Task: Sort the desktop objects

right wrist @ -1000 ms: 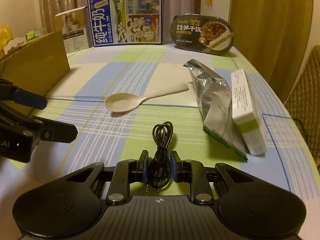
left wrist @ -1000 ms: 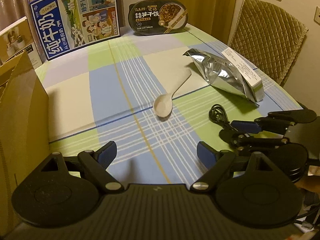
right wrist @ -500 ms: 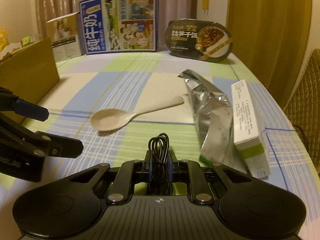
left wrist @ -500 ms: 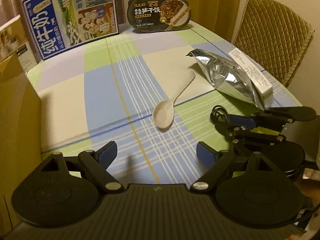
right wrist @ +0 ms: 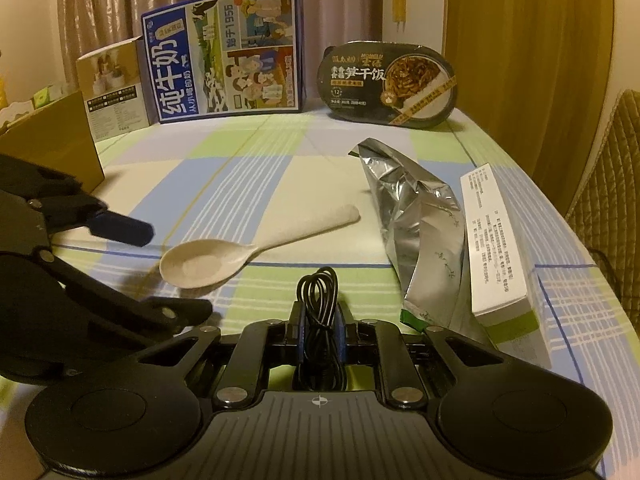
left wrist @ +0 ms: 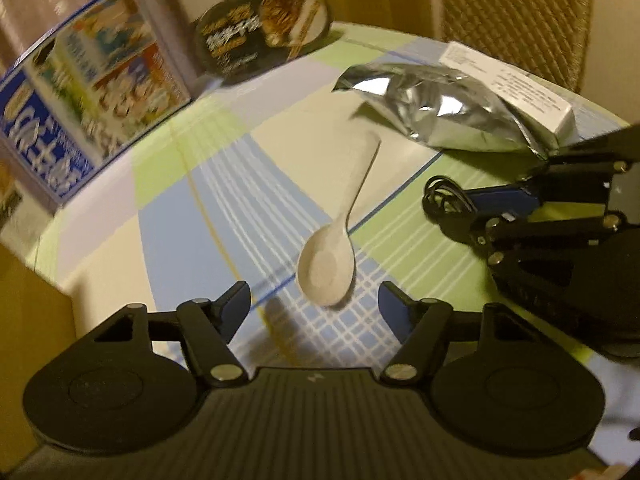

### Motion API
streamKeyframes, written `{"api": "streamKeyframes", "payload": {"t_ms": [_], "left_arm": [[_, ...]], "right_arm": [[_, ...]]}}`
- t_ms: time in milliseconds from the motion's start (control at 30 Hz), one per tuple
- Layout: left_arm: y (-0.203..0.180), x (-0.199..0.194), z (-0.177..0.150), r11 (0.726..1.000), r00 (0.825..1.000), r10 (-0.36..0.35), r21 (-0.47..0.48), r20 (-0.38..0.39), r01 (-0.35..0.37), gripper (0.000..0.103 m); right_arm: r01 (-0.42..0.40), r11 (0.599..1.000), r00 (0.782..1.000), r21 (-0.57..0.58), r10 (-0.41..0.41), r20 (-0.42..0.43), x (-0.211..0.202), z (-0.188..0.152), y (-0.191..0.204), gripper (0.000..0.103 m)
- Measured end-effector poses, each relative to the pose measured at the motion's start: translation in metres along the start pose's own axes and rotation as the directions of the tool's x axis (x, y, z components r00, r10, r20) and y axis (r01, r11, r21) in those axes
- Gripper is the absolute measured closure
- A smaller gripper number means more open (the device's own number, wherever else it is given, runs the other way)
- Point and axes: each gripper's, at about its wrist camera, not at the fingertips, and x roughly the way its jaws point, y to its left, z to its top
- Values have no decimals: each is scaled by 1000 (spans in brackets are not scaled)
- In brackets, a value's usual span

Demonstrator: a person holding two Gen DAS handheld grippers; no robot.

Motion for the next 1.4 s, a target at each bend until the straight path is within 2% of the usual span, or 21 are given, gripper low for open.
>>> {"api": "streamKeyframes", "payload": {"t_ms": [133,267,333,467,500,533,867,1100,1167,1233,1400], "left_arm": [[-2,3,2,999,1000,1,39,21,-2,55],[-2,6,3,998,1000,7,59,30,-9,61],[-2,7,4,998,1000,11,57,28,-13,71],[-3,7,4,999,1000,14,48,13,-14,80],[-3,7,4,999,1000,6,38,0,-6,94],[-3,6,2,1000,1000,3,28,-12,-3,98],[-22,-41,-33,988,998,-32,-152,-61,23,98],[-54,-96,-75,957,994,-58,-289,-94,28,98],[-59,-109,-84,947,993,-73,-319,-97,39,93],[-65,-121,-91,950,994,-59,-312,-92,27,65],[-77,-139,-92,982,1000,21,-187,-23,-25,64]], "right_arm": [[1,1000,1000,-2,0,11,0,-2,1,92],[-3,1000,1000,-6,3,16,1,-2,1,92],[-3,1000,1000,-5,3,18,1,-3,1,92],[-7,1000,1000,3,7,15,1,-3,1,92],[-9,1000,1000,4,9,14,0,-3,2,92],[-13,1000,1000,5,13,12,-1,-4,2,92],[-72,997,997,0,72,-26,-31,-23,17,92],[-89,995,992,34,91,-91,-84,-56,16,92],[-85,995,990,51,90,-104,-98,-64,12,92],[-77,995,990,69,84,-113,-110,-71,8,92],[-69,993,990,94,79,-116,-128,-80,0,92]]}}
